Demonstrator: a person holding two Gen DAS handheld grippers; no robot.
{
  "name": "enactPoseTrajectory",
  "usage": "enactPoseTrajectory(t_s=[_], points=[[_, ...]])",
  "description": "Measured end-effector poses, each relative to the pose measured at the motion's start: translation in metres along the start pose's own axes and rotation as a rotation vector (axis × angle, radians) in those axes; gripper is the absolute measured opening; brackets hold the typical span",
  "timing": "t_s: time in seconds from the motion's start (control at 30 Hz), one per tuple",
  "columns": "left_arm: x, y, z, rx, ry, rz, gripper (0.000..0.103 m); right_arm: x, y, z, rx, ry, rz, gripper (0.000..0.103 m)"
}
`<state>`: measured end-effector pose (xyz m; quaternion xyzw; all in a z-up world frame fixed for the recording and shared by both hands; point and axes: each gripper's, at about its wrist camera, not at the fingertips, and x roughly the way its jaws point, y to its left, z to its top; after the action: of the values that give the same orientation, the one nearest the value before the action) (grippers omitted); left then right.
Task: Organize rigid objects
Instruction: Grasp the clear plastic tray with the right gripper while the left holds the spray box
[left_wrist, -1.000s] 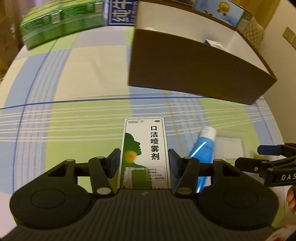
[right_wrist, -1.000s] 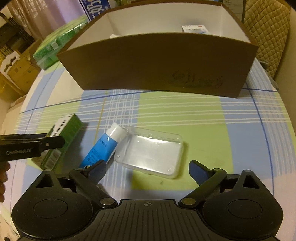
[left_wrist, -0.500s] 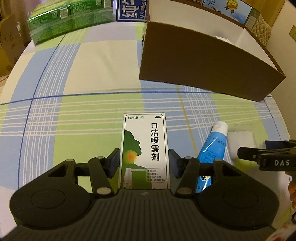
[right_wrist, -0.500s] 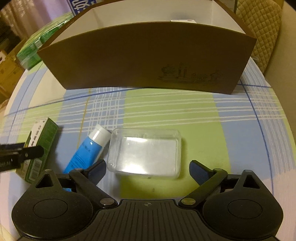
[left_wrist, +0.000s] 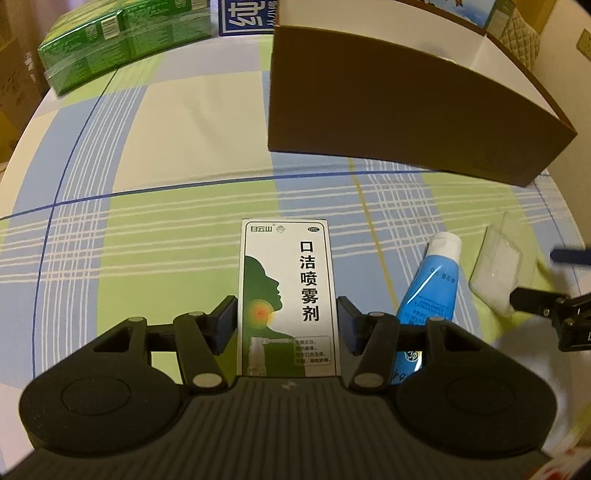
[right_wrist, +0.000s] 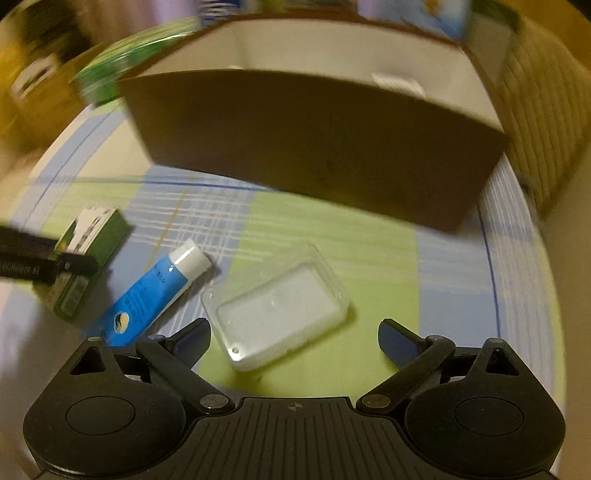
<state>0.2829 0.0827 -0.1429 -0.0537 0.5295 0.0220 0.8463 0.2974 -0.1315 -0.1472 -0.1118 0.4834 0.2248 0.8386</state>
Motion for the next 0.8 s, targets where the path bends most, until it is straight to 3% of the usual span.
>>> enactPoseTrajectory(t_s=[0.1,0.23,0.37,0.43,0.8], points=[[0.0,0.002,-0.001,-0.001,0.003,-0.006,0.052,0.0,0.002,0.001,-0.152,-0.016,0.044,0.095],[0.001,0.003,-0.002,0.0,0.004,-0.008,0.052,0.007,-0.002,0.008,-0.208,-0.003,0.095,0.095],[0.004,0.002,-0.002,0.001,0.012,0.002,0.052,0.013,0.0,0.011,-0.226,0.0,0.096,0.094],[0.006,0.001,-0.001,0.003,0.013,0.007,0.052,0.015,0.001,0.012,-0.218,0.002,0.107,0.086],[0.009,-0.006,0.0,0.04,0.007,0.037,0.051,0.012,0.003,0.009,-0.135,0.006,0.09,0.084]])
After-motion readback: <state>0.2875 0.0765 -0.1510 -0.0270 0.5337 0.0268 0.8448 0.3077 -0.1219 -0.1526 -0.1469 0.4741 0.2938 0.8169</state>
